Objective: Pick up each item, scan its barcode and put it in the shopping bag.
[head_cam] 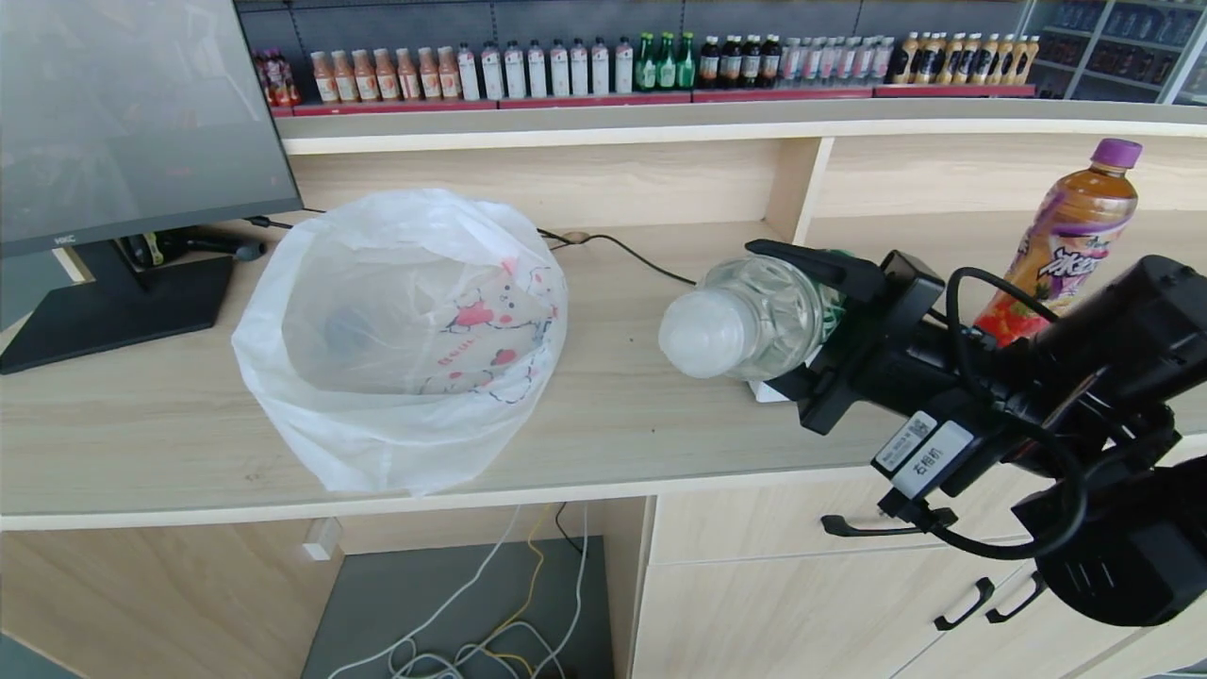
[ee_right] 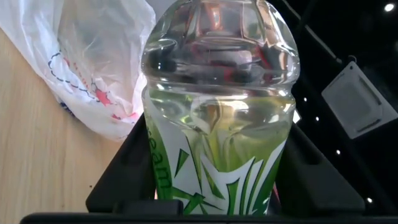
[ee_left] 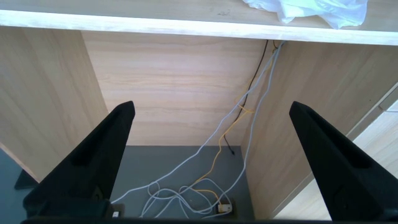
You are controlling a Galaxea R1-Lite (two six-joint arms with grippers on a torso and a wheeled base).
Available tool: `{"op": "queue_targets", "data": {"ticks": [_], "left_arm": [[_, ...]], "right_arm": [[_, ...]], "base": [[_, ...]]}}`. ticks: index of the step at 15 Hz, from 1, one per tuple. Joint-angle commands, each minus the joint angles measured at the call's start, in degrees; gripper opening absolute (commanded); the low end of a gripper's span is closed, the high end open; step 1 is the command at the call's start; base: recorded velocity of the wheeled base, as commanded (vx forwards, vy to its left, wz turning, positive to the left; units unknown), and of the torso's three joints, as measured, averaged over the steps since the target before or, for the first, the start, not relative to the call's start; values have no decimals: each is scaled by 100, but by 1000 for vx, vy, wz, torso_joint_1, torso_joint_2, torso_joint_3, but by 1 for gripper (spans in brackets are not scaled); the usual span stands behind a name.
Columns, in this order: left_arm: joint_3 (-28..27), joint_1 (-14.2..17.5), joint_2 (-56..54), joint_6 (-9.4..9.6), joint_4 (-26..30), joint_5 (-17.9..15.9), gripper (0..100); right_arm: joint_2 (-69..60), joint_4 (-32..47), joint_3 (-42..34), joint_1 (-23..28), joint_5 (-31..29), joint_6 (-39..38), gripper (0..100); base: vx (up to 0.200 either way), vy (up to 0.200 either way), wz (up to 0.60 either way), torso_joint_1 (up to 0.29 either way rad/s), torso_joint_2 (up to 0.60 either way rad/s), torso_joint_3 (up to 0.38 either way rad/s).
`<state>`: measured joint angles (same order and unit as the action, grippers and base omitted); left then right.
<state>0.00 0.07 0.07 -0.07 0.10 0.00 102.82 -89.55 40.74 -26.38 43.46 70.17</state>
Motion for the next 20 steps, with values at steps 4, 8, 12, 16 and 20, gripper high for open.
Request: {"op": "queue_targets", "data": {"ticks": [4, 8, 12, 16, 20], "left_arm": [[0, 1, 1, -1, -1, 0, 100], [0, 1, 1, -1, -1, 0, 100], [0, 1, 1, -1, -1, 0, 100], [0, -7, 1, -1, -1, 0, 100], [0, 1, 1, -1, -1, 0, 100]], "right_arm": [[432, -1, 101, 63, 145, -56, 0], [591, -45, 109, 151, 154, -117, 0], [652, -45, 127, 221, 154, -188, 0], [661, -45, 109, 230, 154, -179, 0], [652, -45, 101, 230, 154, -179, 0]], "base": [[0, 0, 0, 0, 0, 0], [0, 0, 0, 0, 0, 0], [0, 0, 0, 0, 0, 0], [0, 0, 0, 0, 0, 0], [0, 0, 0, 0, 0, 0]]}}
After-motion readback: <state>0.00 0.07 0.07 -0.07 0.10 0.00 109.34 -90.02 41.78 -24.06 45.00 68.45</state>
